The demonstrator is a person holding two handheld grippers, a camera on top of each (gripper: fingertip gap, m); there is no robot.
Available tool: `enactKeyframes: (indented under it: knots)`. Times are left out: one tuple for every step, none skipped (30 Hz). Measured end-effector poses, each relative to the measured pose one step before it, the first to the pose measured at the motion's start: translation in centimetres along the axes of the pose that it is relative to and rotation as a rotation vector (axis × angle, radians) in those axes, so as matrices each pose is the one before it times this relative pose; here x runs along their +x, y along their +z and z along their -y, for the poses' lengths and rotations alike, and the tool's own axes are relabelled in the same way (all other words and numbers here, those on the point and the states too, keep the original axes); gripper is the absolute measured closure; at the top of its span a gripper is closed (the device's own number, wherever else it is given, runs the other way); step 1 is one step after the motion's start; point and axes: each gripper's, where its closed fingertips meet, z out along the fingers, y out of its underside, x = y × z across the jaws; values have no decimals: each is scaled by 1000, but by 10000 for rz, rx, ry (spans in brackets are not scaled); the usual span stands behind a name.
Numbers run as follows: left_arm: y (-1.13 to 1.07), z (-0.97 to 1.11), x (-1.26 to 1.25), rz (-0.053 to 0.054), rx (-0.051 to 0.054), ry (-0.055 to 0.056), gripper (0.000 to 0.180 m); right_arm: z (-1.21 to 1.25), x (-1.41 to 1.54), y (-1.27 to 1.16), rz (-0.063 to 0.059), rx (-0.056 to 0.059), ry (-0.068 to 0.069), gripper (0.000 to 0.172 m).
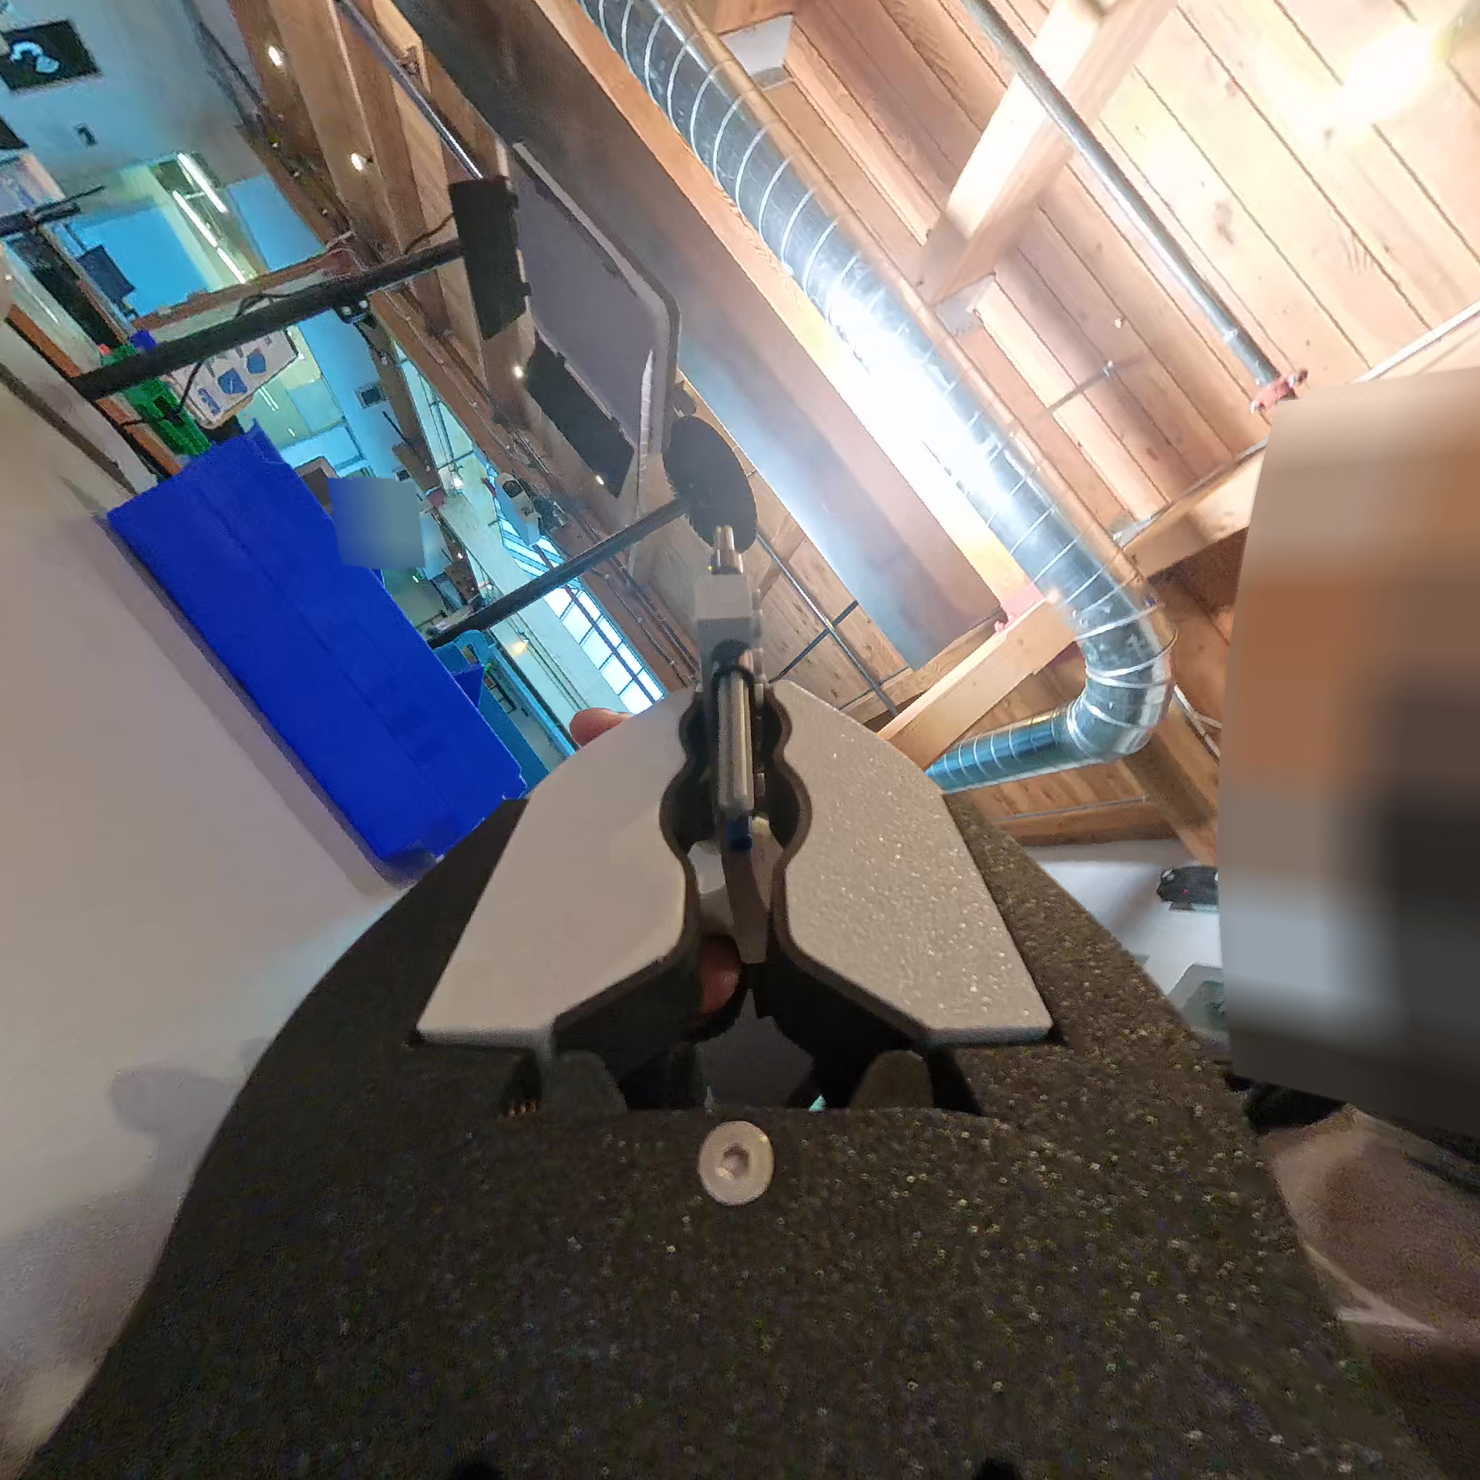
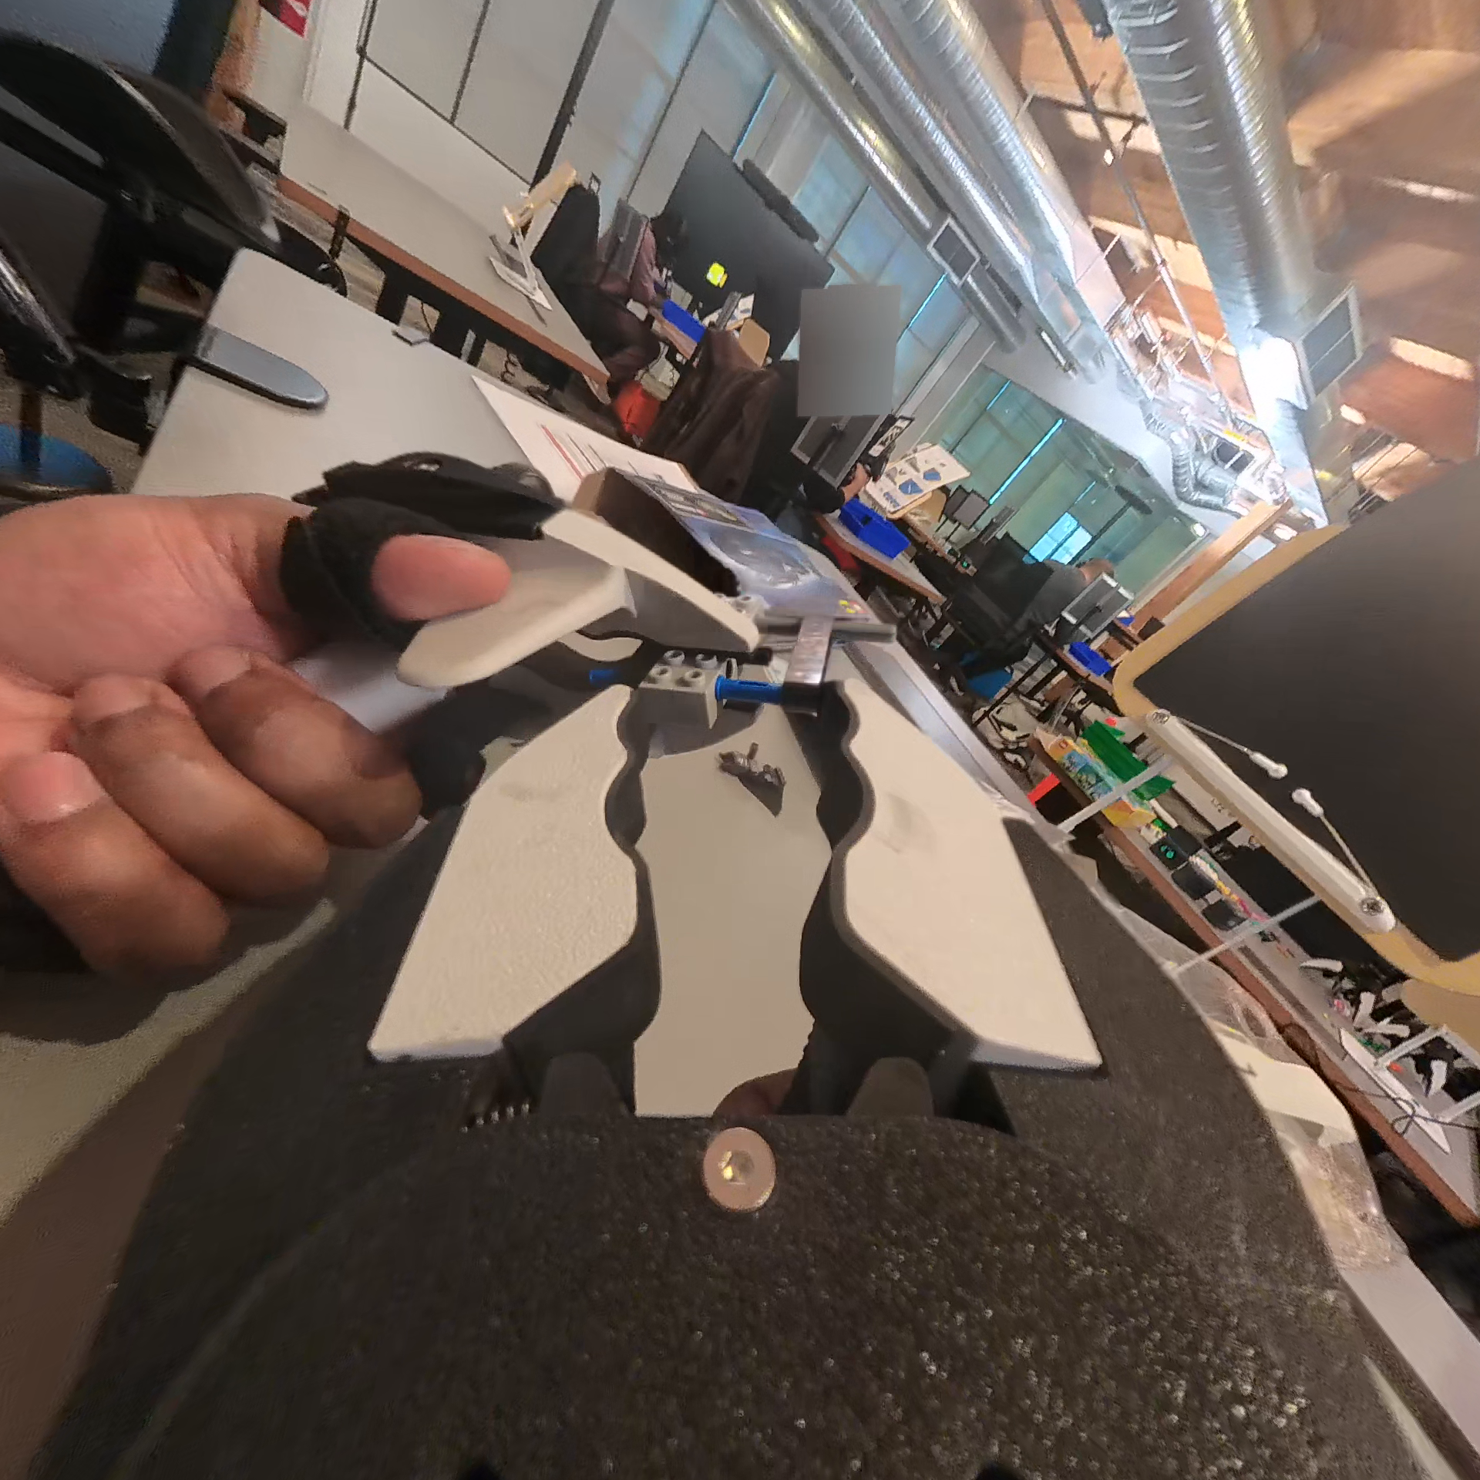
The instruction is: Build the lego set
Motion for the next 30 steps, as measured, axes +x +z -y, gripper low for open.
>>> enactKeyframes:
  knots:
    - [101, 463, -413, 41, 72, -222, 169, -322, 304, 392, 32, -132, 100, 130]
    - [111, 527, -408, 46, 103, -216, 169, -325, 328, 403, 29, -113, 132, 130]
    - [114, 513, -332, 30, 93, -243, 169, -250, 333, 375, 33, -60, 155, 130]
    - [127, 459, -266, 27, 46, -233, 169, -265, 343, 273, 31, -13, 169, 130]
    - [91, 365, -207, 47, 18, -130, 169, -159, 256, 239, 19, -11, 175, 130]
    - [73, 241, -131, 32, 6, -12, 169, -80, 167, 165, -27, -13, 137, 130]
    - [85, 75, 15, -17, -40, 26, 169, 89, 67, -37, -114, -12, 18, 130]
    - [96, -110, 148, -56, -116, -3, 169, 222, -8, -187, -185, -21, -100, 130]
    - [75, -292, 292, -102, -156, 58, 169, 300, -66, -349, -198, 0, -125, 130]
    - [8, -400, 414, -144, -103, 186, 169, 378, -177, -354, -190, 47, -84, 130]
    - [-66, -439, 477, -169, -12, 200, 169, 411, -249, -448, -210, 70, -40, 130]
    - [-91, -440, 419, -142, 27, 79, 168, 354, -300, -490, -277, 25, -62, 130]
    - [-78, -432, 324, -141, -5, -13, 169, 255, -215, -496, -369, -12, -155, 130]
    - [-57, -407, 313, -184, -20, -16, 169, 246, -185, -505, -424, -14, -227, 130]
    - [-30, -399, 246, -172, -8, 21, 169, 277, -168, -562, -411, 18, -196, 131]
    - [8, -419, 150, -122, 13, -16, 169, 161, -97, -497, -354, 63, -88, 131]
    - [20, -376, 48, -93, 43, -115, 169, 92, -44, -453, -275, 94, 44, 130]
    - [17, -314, -66, -53, 38, -173, 169, 4, -1, -375, -181, 86, 168, 130]
    - [-16, -193, -143, -18, 57, -124, 169, -77, 75, -324, -81, 7, 195, 131]
    - [-37, -138, -245, 42, 49, -25, 169, -111, 120, -279, -26, -25, 131, 131]
    - [-42, -124, -272, 64, 10, 33, 169, -74, 190, -230, -51, -6, 67, 129]
    - [-43, -119, -224, 61, -41, 71, 169, -131, 181, -221, -12, 4, 68, 126]
    - [-41, -58, -246, 101, -55, 116, 169, -90, 97, -176, 38, 45, 125, 126]
    - [-87, 29, -382, 201, -47, 152, 169, -28, 179, -149, -8, 94, 170, 129]
    - [-109, 148, -308, 151, -3, 113, 169, 11, 200, -87, 7, 61, 180, 129]
    - [-90, 316, 34, -74, 91, -19, 169, -24, 177, -23, 4, 9, 189, 129]
    - [-64, 312, 23, -16, 54, 80, 169, -114, 145, 27, 29, -45, 151, 129]
    - [-43, 271, -115, 109, 7, 198, 169, -236, 74, 61, 49, -84, 107, 128]
    - [2, 214, -60, 78, -20, 180, 169, -211, -3, 56, 72, -81, 60, 127]
    - [49, 103, -17, 31, -71, 163, 169, -154, -38, 67, 38, -55, -17, 126]
